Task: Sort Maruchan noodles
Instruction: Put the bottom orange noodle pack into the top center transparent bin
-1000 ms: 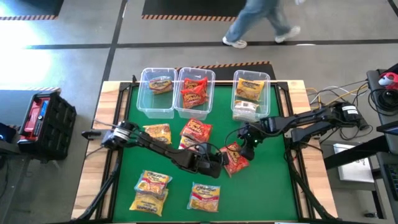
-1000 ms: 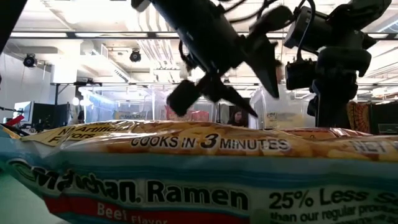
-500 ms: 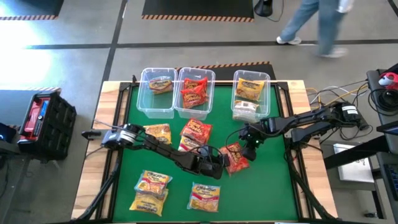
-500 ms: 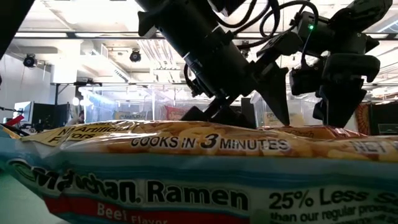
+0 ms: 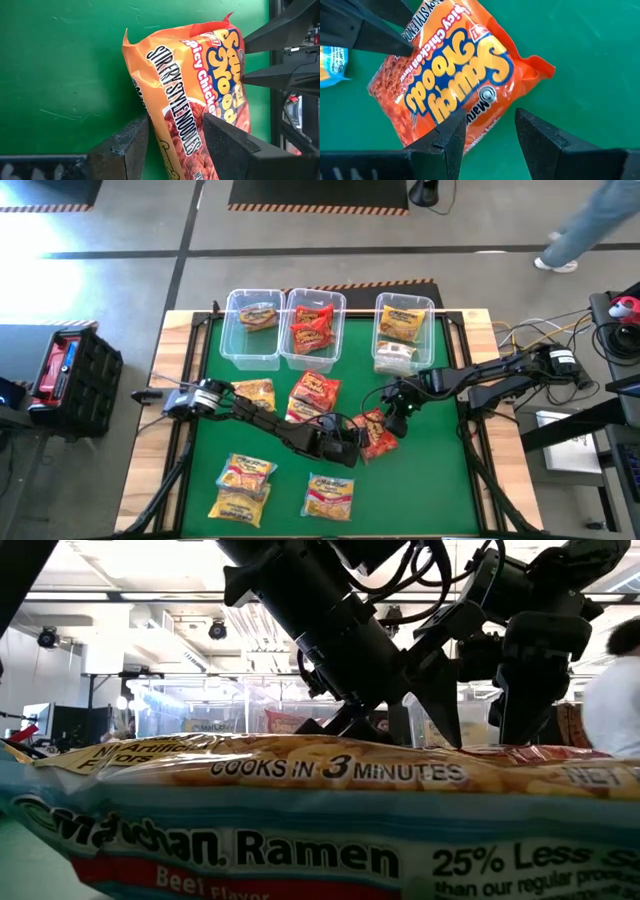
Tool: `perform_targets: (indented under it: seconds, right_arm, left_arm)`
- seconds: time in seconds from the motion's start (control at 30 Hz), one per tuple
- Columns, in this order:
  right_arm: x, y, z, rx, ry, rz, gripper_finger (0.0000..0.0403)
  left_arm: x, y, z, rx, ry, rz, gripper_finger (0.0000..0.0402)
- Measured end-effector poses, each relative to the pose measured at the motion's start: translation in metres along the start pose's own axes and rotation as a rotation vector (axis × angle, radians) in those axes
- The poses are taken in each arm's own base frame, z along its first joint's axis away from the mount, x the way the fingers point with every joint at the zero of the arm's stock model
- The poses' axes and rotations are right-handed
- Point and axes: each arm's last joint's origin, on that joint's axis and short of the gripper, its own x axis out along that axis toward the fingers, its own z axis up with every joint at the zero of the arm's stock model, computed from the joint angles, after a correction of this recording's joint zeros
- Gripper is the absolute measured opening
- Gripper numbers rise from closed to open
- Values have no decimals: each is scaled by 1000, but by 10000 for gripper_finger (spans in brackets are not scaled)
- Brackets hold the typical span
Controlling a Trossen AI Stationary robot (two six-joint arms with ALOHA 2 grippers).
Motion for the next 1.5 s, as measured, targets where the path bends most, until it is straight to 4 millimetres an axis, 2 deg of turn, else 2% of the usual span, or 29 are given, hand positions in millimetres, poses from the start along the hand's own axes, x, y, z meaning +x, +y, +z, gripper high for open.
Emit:
perform_targets:
  seconds: [0.6,0.8,1.07,1.5]
  right_arm:
    - [-34,13,-3,106,-44,175,168]
    - [-31,9,-9,157,-2,168,208]
    - [-31,12,-4,149,-46,199,250]
    - [-30,16,4,144,-132,237,250]
  left_arm:
    - [-1,14,2,-9,69,144,170]
    - [-1,15,2,-11,77,153,170]
    - [-1,16,2,-6,77,165,170]
    - [0,17,3,-8,79,170,170]
